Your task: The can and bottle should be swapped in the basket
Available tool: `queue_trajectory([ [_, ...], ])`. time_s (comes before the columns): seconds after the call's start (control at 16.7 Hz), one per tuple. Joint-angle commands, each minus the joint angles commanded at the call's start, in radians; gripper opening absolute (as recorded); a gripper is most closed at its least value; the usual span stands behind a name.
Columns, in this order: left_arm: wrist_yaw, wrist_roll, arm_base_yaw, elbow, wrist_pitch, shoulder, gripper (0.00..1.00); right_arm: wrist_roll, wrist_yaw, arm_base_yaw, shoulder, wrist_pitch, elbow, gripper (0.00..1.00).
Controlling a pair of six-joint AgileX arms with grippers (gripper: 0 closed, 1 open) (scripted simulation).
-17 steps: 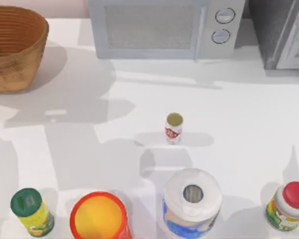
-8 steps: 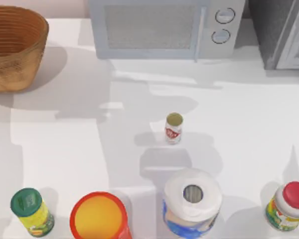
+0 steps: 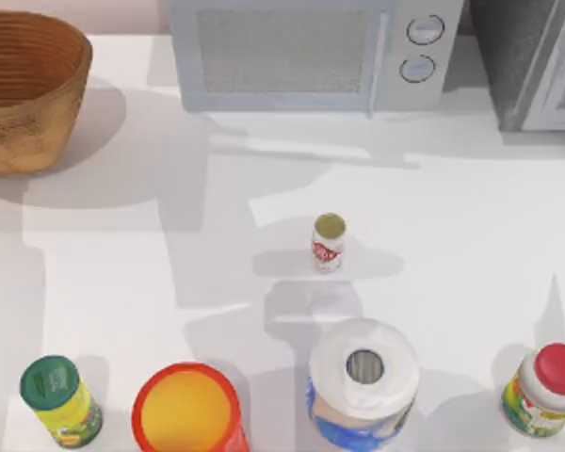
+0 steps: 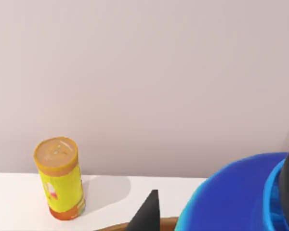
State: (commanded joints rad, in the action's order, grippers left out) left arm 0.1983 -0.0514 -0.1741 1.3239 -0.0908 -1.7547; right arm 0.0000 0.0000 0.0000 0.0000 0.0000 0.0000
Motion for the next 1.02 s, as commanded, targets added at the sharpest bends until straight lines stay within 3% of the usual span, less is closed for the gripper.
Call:
queue_trajectory([
  [0.36,-0.011,0.005,0.012,0.015,-0.046,-0.053,0.0,0.0,0.0,0.0,0.0,0.0,0.0,1.0],
  [1.02,-0.011,0.005,0.012,0.015,-0.046,-0.053,0.83,0.0,0.0,0.0,0.0,0.0,0.0,1.0],
])
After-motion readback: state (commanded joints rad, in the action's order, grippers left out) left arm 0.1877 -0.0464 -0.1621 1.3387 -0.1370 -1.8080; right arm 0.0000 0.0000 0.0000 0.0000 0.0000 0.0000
